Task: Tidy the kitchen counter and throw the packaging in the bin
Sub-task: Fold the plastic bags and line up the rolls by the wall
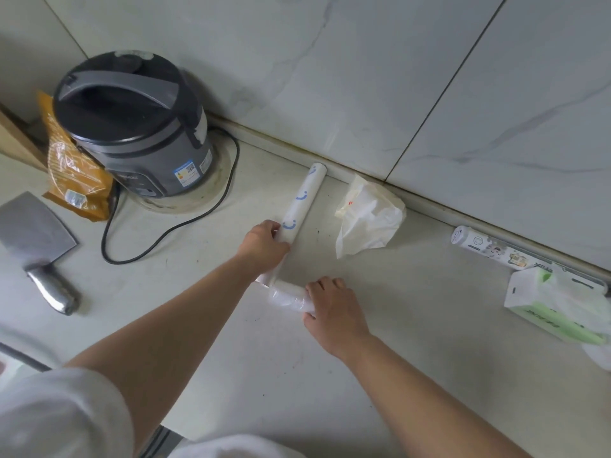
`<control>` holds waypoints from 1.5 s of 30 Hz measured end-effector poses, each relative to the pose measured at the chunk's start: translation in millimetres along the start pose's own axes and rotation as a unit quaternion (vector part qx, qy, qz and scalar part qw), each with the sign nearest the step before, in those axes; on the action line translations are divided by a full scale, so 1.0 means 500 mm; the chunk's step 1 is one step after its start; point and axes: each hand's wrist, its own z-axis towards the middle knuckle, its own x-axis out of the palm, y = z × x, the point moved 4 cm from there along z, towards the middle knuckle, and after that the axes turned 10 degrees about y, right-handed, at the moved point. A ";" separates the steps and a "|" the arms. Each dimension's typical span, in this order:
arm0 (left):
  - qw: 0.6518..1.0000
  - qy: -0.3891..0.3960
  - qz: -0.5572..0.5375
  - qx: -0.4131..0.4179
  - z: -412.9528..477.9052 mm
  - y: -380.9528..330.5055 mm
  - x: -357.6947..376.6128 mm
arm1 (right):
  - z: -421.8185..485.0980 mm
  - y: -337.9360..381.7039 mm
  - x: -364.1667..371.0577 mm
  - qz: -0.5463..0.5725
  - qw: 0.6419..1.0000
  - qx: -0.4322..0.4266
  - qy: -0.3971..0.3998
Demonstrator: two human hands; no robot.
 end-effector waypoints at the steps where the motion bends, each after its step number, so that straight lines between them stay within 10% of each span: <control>1: 1.000 0.007 0.010 0.004 0.003 -0.004 0.004 | 0.002 0.000 0.003 -0.008 1.000 0.000 0.008; 33: 0.998 0.055 0.026 0.028 -0.004 -0.019 0.055 | -0.036 -0.080 0.001 0.040 0.998 0.031 -0.026; 45: 0.980 -0.011 -0.032 0.195 0.034 -0.129 0.004 | -0.021 -0.091 -0.008 0.047 0.997 0.049 -0.028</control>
